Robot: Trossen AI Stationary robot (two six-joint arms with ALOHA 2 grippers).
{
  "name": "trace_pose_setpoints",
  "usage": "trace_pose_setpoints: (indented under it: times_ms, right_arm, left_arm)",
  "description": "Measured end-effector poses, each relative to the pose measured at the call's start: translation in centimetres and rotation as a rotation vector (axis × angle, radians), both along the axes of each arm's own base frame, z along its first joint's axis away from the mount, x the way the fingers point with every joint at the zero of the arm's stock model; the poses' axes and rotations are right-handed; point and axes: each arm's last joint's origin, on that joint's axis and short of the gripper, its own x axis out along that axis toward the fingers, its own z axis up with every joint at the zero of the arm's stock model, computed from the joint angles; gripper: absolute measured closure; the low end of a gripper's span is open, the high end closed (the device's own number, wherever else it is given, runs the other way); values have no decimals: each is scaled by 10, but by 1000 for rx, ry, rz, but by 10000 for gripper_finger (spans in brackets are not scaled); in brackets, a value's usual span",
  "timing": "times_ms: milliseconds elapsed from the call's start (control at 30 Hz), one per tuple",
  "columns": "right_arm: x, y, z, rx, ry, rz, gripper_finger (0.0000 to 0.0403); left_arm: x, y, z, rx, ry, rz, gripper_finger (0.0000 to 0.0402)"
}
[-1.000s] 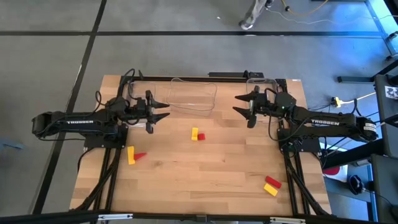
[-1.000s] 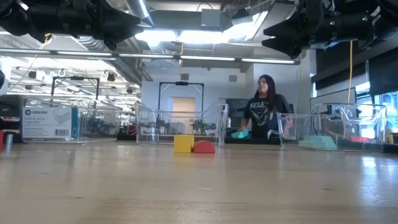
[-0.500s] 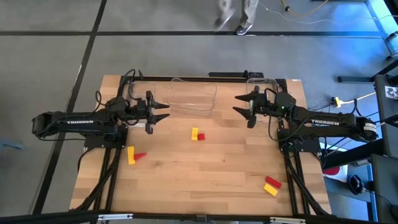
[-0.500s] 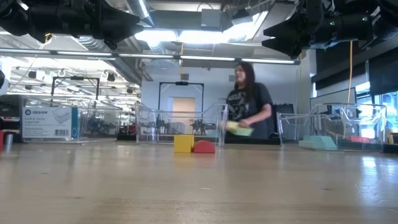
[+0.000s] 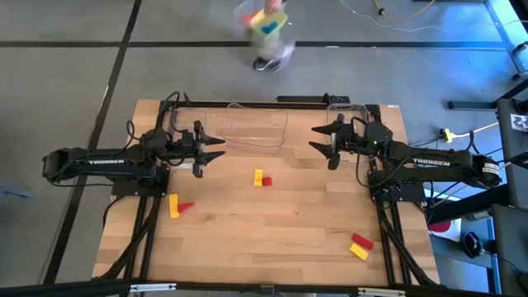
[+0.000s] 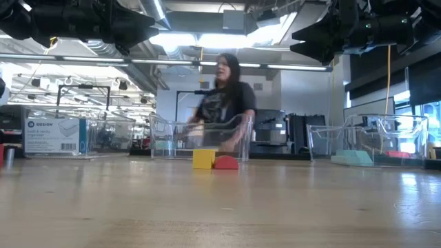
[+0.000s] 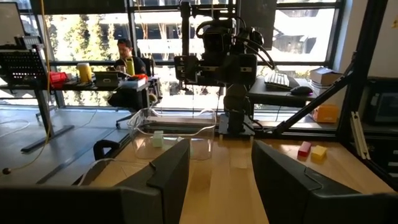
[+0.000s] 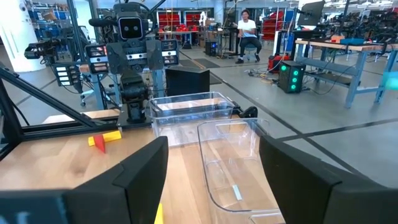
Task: Sort & place blocks by color
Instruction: Put the left red block into the middle transparent bin
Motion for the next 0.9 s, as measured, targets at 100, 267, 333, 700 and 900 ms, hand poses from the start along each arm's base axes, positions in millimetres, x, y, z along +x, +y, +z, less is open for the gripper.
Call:
trace_pose_setpoints:
  times_ms: [100,267,333,700,900]
  right_arm:
    - [0,0,0,1,0,0,147]
    - [0,0,0,3,1,0,147]
    - [0,0,0,-1,2,1,147]
    - [0,0,0,-5,1,0,147]
    - [0,0,0,-2,1,0,147]
  left_arm:
    - [0,0,-1,-1,6,-2,237]
    - [0,-1,-1,11,16,-23,237]
    - [0,-1,-1,8,15,-31,237]
    - [0,-1,-1,5,14,-40,237]
    - [1,-1,-2,-28,16,-44,237]
